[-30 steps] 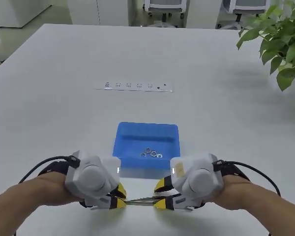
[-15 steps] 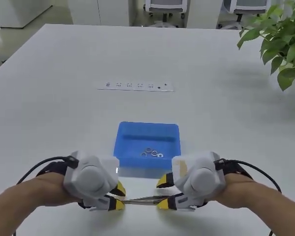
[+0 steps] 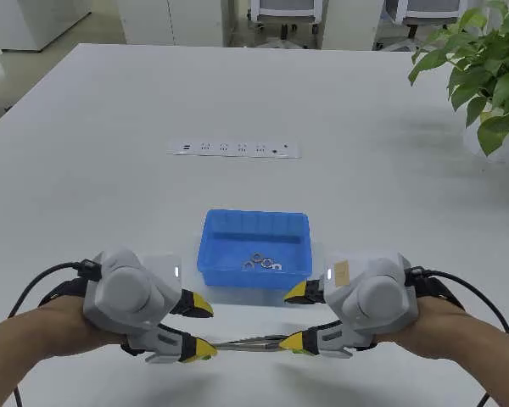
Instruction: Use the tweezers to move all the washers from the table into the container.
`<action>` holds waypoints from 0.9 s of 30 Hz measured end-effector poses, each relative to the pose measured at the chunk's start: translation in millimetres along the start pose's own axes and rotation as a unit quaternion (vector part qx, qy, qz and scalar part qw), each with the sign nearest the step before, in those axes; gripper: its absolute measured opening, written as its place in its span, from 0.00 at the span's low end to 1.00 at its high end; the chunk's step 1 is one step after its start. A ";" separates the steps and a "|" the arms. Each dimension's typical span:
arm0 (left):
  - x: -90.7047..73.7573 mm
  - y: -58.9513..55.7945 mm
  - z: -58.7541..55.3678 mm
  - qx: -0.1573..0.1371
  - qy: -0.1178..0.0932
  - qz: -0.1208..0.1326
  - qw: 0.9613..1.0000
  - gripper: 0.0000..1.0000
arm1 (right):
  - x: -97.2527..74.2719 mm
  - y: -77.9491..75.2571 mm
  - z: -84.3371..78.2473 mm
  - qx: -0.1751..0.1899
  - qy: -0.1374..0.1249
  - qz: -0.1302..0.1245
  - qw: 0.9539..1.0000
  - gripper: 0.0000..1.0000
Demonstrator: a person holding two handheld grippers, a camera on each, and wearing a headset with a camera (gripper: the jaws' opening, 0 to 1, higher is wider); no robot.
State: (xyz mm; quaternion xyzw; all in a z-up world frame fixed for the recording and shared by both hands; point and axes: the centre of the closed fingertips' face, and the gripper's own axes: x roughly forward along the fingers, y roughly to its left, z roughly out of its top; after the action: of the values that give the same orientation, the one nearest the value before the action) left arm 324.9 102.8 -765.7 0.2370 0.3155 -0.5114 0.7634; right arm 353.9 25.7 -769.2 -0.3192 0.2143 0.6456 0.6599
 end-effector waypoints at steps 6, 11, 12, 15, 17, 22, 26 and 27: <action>-14.5 7.7 4.6 -0.045 -0.034 0.021 0.998 0.45 | -23.1 -13.2 -1.8 0.045 -0.022 -0.049 0.998 0.45; -26.0 11.3 12.3 -0.088 -0.076 0.043 0.992 0.54 | -42.4 -22.3 -3.0 0.084 -0.042 -0.086 0.992 0.53; -27.5 11.6 11.8 -0.093 -0.077 0.047 0.992 0.56 | -47.2 -23.9 -4.0 0.098 -0.045 -0.095 0.990 0.56; -32.6 13.1 12.4 -0.104 -0.089 0.068 0.988 0.62 | -56.1 -26.6 -6.0 0.112 -0.054 -0.113 0.986 0.61; -35.5 13.4 13.8 -0.112 -0.098 0.080 0.986 0.66 | -64.2 -28.1 -6.7 0.122 -0.062 -0.130 0.982 0.64; -42.6 13.7 14.9 -0.136 -0.122 0.112 0.977 0.76 | -81.7 -29.0 -8.7 0.154 -0.078 -0.162 0.972 0.71; -47.1 11.8 18.4 -0.142 -0.133 0.129 0.972 0.81 | -89.8 -25.9 -6.9 0.167 -0.088 -0.176 0.966 0.77; -48.5 11.3 20.3 -0.143 -0.136 0.136 0.971 0.82 | -90.9 -25.2 -7.0 0.167 -0.088 -0.180 0.965 0.79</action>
State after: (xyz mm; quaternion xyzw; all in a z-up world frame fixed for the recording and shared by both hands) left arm 326.8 123.7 -716.1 0.0944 0.2435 -0.3802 0.8873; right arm 373.0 -43.3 -707.3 -0.1801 0.1992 0.4967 0.8253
